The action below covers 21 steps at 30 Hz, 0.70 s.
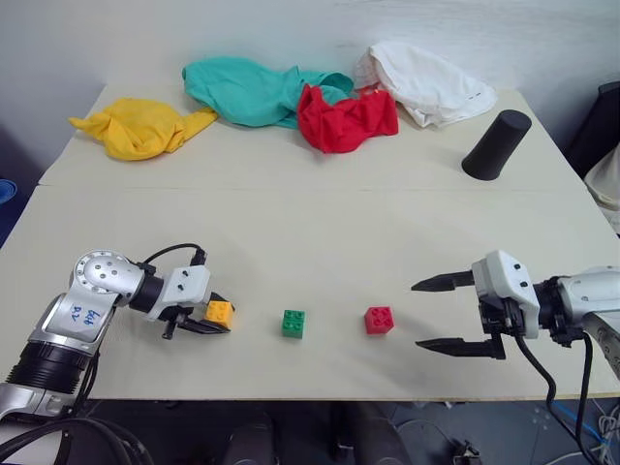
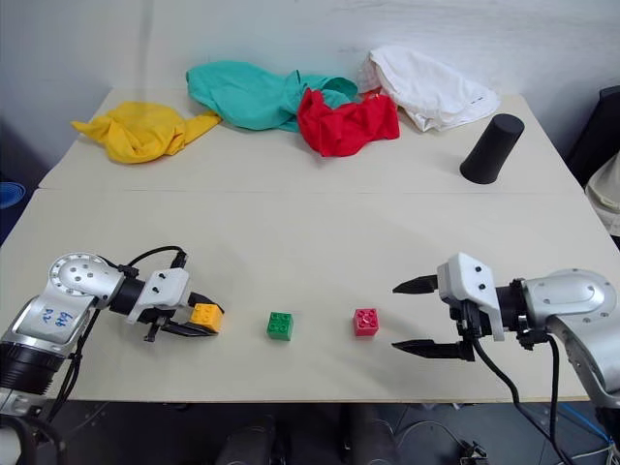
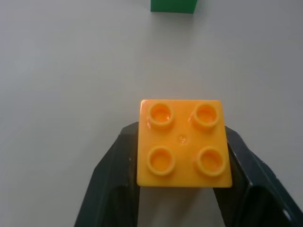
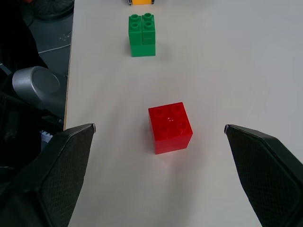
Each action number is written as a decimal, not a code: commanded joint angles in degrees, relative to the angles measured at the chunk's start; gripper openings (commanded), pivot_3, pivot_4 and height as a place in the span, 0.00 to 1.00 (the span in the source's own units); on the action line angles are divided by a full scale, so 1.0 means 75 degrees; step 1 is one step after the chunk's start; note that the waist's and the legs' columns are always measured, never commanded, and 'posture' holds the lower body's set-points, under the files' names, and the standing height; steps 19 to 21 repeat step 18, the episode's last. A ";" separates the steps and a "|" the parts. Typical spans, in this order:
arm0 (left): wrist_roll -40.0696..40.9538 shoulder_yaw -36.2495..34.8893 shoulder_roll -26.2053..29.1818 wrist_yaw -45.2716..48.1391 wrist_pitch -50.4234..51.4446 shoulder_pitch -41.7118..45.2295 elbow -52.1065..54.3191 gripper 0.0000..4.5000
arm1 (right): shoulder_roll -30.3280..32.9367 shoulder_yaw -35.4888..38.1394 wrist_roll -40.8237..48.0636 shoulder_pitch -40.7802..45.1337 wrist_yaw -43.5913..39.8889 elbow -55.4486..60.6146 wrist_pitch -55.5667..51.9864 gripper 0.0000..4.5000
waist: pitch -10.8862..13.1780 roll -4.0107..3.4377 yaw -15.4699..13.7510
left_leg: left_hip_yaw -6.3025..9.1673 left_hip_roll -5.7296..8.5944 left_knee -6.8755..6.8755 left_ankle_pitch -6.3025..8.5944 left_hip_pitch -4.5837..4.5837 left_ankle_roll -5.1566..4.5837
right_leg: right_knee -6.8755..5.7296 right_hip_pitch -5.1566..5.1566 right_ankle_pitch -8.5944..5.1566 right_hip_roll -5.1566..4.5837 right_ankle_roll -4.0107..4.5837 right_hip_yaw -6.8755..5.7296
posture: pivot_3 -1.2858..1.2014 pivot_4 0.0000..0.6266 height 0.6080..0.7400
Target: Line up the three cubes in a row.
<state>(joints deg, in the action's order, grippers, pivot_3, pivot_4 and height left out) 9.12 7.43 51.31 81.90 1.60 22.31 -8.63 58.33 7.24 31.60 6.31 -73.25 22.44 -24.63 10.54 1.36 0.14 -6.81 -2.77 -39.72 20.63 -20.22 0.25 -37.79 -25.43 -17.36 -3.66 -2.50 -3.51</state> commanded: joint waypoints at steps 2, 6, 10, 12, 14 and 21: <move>0.0200 -0.0280 0.0308 0.0182 0.0005 -0.0059 -0.0119 0.77 | 0.0011 0.0314 0.0050 -0.0101 0.0054 0.0095 0.0138 1.00 | 0.0000 0.0000 0.0005 | 0.0000 0.0000 -0.0001 0.0000 0.0000 0.0000 | 0.0000 0.0000 0.0000 0.0000 0.0000 0.0000 | 0.52 0.24 1.00; 0.0733 -0.0788 0.0871 0.0474 0.0462 -0.0340 0.0259 0.99 | 0.0090 0.0521 0.0196 -0.0130 -0.0038 -0.0252 0.0055 1.00 | 0.0000 0.0000 0.0031 | 0.0000 -0.0005 0.0001 0.0001 0.0000 0.0002 | 0.0000 -0.0001 0.0000 0.0004 0.0000 0.0001 | 0.52 0.24 1.00; 0.1463 -0.2121 0.2111 0.1010 0.1314 -0.0853 0.0511 0.99 | 0.0595 0.1078 0.0090 -0.0348 -0.0896 -0.1181 0.0413 1.00 | 0.0000 0.0000 0.0012 | 0.0001 -0.0004 0.0000 0.0003 -0.0003 0.0000 | 0.0005 -0.0002 0.0000 0.0001 0.0001 0.0001 | 0.52 0.24 1.00; 0.1884 -0.2770 0.2666 0.1184 0.1888 -0.1144 0.0666 0.99 | 0.0828 0.1332 0.0093 -0.0442 -0.1347 -0.1642 0.0621 1.00 | 0.0003 0.0004 0.0015 | 0.0001 -0.0005 0.0000 0.0004 -0.0007 -0.0003 | 0.0009 -0.0004 0.0000 0.0001 0.0001 0.0000 | 0.52 0.24 1.00; 0.2090 -0.3150 0.2849 0.1070 0.2054 -0.1520 0.0814 0.99 | 0.0968 0.1365 0.0133 -0.0550 -0.1774 -0.1884 0.0786 1.00 | -0.0001 -0.0003 -0.0002 | 0.0002 -0.0003 0.0001 0.0006 -0.0002 -0.0006 | 0.0013 0.0001 -0.0001 -0.0003 0.0001 -0.0001 | 0.52 0.24 1.00; 0.2760 -0.3986 0.2832 0.0946 0.2564 -0.1916 0.1213 0.99 | 0.0969 0.1135 0.0047 -0.0321 -0.1986 -0.2268 0.0830 1.00 | -0.0004 -0.0020 0.0010 | -0.0002 -0.0002 0.0004 0.0007 0.0008 -0.0008 | 0.0013 0.0011 -0.0001 -0.0002 0.0001 0.0003 | 0.52 0.24 1.00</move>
